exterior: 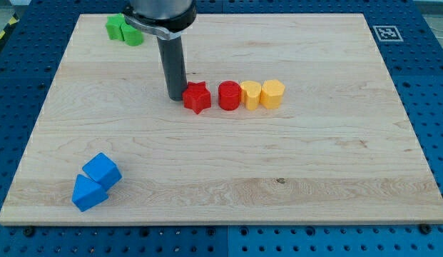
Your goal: Move your arm towards the top side of the board
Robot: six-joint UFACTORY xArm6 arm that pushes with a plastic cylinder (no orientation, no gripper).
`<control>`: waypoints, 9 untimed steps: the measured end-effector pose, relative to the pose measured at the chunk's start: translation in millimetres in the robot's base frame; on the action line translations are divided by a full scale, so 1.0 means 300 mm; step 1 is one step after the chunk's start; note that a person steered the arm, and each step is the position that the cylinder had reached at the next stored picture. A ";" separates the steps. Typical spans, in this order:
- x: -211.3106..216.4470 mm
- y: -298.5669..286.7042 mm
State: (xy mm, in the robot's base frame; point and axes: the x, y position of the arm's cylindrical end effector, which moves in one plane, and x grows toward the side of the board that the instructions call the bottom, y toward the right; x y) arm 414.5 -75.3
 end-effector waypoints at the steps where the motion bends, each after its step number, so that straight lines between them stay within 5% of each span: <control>1: 0.000 0.015; 4: -0.003 0.041; 9: -0.205 0.027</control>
State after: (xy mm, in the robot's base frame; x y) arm 353.2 -67.3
